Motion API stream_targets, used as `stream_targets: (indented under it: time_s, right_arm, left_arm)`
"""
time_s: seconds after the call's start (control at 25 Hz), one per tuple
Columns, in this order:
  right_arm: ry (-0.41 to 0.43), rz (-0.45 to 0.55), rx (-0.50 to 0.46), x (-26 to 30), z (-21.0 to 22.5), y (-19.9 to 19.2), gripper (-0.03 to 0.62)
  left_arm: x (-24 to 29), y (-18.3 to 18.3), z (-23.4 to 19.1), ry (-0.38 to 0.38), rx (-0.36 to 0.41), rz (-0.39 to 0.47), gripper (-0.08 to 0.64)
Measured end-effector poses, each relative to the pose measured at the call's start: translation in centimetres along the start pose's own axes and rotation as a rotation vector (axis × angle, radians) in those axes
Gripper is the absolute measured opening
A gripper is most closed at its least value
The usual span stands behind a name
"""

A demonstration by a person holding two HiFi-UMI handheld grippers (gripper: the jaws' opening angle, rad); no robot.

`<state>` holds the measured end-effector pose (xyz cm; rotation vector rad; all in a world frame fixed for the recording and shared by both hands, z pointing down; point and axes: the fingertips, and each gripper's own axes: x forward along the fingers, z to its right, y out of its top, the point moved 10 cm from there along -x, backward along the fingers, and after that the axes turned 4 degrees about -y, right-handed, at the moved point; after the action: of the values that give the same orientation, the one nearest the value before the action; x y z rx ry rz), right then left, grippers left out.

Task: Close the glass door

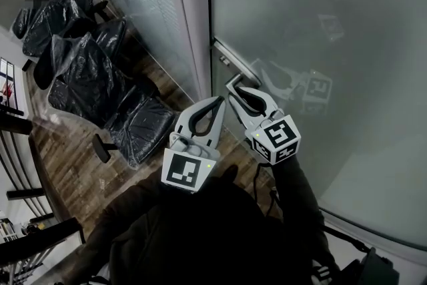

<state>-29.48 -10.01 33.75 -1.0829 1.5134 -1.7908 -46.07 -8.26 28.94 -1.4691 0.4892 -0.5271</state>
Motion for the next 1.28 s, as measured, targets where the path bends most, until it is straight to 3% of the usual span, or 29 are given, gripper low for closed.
stream_targets:
  time_s: [0.44,0.64,0.72,0.76,1.04,1.28]
  right_arm:
    - [-0.02,-0.004,-0.014,0.0,-0.4,-0.4,0.066]
    - [-0.047,-0.022,-0.132,-0.1,-1.5,1.0,0.067]
    - [-0.041,0.013,-0.174,-0.9,-1.8,2.3,0.056]
    - [-0.035,0.036,-0.181,-1.3,-1.9,2.9,0.014]
    - [-0.071,0.115,-0.172,-2.6,-1.9,4.2,0.002]
    - [-0.029,0.231,-0.138,-4.6,-3.3,6.8,0.002]
  left_arm:
    - [-0.6,-0.4,-0.3,0.004,0.005,0.001,-0.003]
    - [-0.7,0.7,-0.8,-0.001,0.005,0.018,-0.003]
    - [-0.5,1.0,-0.8,-0.007,0.004,0.02,-0.003]
    - [-0.3,1.0,-0.7,-0.009,0.004,0.022,-0.003]
    - [-0.6,1.4,-1.1,0.023,-0.005,0.031,-0.003]
    - [-1.4,1.1,-2.3,0.08,-0.027,0.01,-0.003]
